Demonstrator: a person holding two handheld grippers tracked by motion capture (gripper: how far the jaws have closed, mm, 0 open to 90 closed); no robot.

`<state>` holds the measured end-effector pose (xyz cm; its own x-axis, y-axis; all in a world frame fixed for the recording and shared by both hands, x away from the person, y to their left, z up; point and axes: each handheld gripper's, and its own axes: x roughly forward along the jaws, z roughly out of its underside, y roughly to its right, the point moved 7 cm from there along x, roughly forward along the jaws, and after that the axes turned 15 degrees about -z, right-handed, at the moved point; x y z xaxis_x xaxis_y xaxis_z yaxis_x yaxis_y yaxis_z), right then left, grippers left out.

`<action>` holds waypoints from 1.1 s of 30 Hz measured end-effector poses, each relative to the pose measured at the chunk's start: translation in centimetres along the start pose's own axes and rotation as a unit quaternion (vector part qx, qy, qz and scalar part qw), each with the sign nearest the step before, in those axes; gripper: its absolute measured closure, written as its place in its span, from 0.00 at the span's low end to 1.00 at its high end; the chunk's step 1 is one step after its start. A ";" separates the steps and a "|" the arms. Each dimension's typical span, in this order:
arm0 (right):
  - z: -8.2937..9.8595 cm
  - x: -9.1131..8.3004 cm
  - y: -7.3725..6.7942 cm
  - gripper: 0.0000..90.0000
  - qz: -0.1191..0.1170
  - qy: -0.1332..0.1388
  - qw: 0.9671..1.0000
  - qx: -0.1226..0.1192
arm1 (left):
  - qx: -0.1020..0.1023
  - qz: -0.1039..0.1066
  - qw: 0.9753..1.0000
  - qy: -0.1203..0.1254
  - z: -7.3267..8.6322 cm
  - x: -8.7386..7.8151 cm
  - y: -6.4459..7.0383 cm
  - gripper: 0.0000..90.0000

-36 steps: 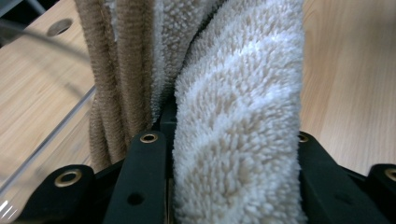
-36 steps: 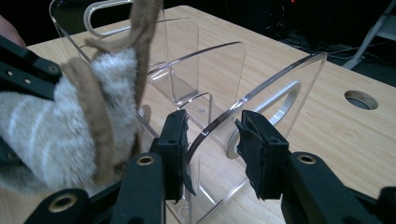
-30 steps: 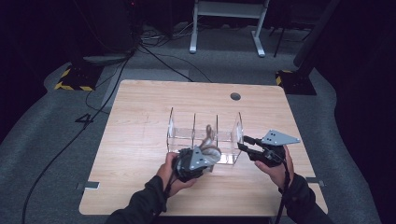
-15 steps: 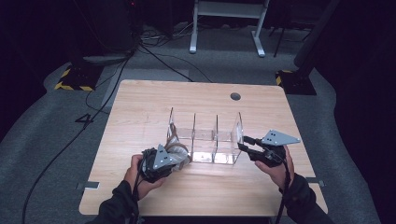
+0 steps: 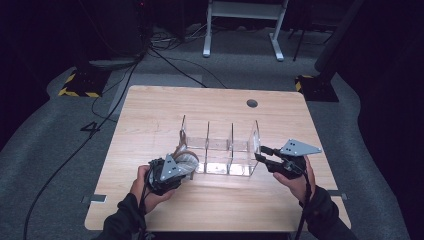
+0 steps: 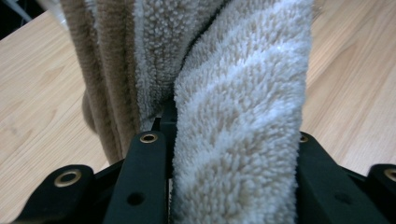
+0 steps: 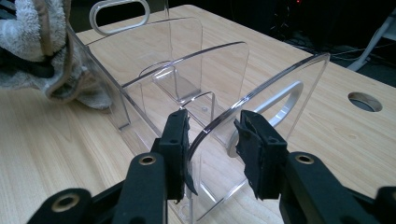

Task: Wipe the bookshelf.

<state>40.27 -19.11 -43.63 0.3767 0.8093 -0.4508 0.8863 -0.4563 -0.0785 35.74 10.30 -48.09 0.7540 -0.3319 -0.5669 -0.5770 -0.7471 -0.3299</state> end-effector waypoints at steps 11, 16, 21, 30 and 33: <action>0.0 0.0 0.0 0.71 -0.001 -0.002 1.000 0.001 | 0.031 0.030 0.999 0.015 -3.2 2.2 3.6 0.75; 0.0 0.0 0.0 0.72 -0.001 -0.002 1.000 0.001 | 0.041 0.047 0.998 0.021 -4.4 2.9 5.1 0.75; 0.0 -0.1 -0.1 0.72 -0.001 -0.003 1.000 0.000 | 0.055 0.066 0.996 0.031 -5.8 3.6 6.8 0.75; 0.0 0.0 -0.2 0.73 -0.009 -0.002 1.000 0.002 | 0.074 0.091 0.992 0.043 -8.4 5.4 10.7 0.75; 0.0 0.0 -0.2 0.73 -0.008 -0.003 1.000 0.002 | 0.079 0.103 0.990 0.048 -9.0 5.8 11.8 0.75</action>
<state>40.09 -19.05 -43.56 0.3613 0.8141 -0.4547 0.8910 -0.4451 -0.0889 36.16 -5.66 -48.46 0.6370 -0.5265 -0.5630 -0.7580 -0.5606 -0.3334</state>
